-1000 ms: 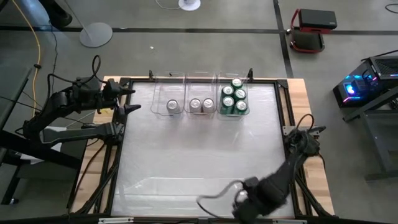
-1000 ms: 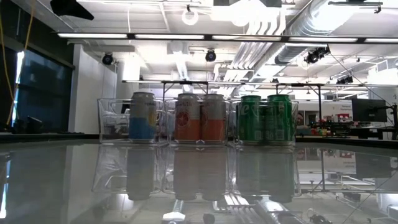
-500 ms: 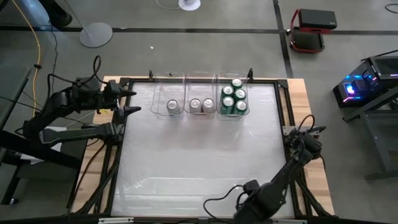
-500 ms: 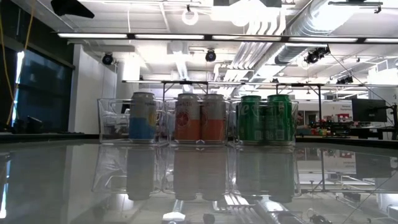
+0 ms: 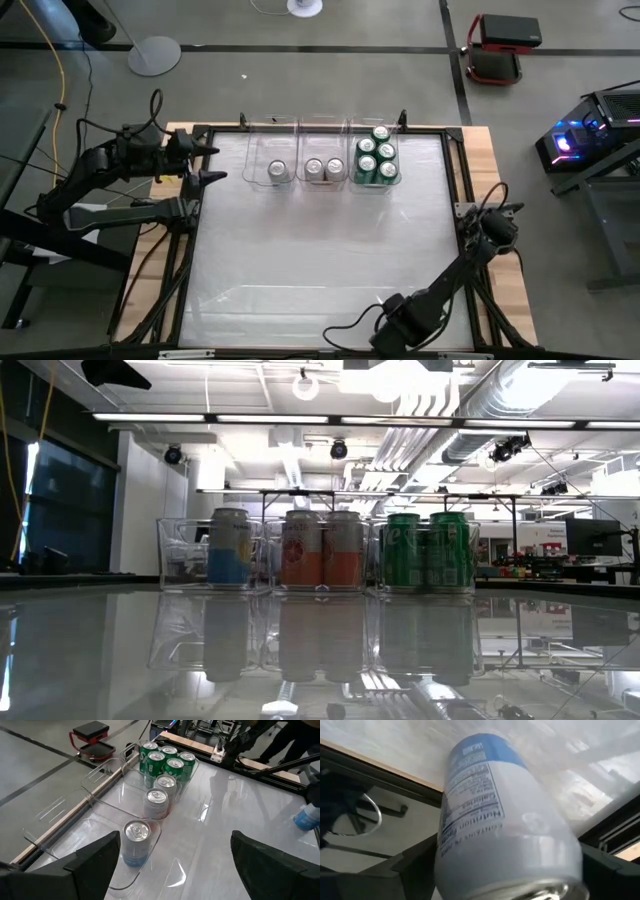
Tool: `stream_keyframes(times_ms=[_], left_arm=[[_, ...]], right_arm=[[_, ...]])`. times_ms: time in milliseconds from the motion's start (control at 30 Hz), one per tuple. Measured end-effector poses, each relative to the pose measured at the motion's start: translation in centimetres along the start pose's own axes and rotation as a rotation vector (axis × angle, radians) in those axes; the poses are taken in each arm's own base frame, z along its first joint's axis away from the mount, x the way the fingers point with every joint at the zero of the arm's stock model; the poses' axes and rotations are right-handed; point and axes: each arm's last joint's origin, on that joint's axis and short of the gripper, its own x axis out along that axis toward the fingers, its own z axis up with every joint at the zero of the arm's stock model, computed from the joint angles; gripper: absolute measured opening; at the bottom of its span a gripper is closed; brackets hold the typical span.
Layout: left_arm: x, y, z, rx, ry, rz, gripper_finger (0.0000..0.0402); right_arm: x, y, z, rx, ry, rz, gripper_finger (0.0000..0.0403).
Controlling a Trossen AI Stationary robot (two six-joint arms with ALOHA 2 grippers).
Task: Sort soda cans
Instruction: Put the blue-white soda can into the left transparent bin
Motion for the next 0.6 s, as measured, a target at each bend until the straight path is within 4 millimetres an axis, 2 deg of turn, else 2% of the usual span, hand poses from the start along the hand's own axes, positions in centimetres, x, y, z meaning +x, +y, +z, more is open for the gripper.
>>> stream_keyframes(times_ms=[233, 433, 533, 600], left_arm=[[0.0, 0.0, 0.0, 0.000, 0.002, -0.010, 0.0355], [0.0, 0.0, 0.0, 0.001, 0.002, -0.010, 0.0355], [0.0, 0.0, 0.0, 0.001, 0.002, -0.010, 0.0355], [0.0, 0.0, 0.0, 0.010, 0.001, -0.009, 0.0355]], right_arm=[[-0.5, 0.1, 1.1, -0.095, -0.019, 0.001, 0.0316], [-1.0, 0.4, 2.0, -0.081, -0.022, 0.011, 0.0315], [-2.3, 1.1, 3.6, -0.058, -0.030, 0.064, 0.0314], [-3.8, 1.7, 5.4, -0.022, -0.032, 0.112, 0.0314]])
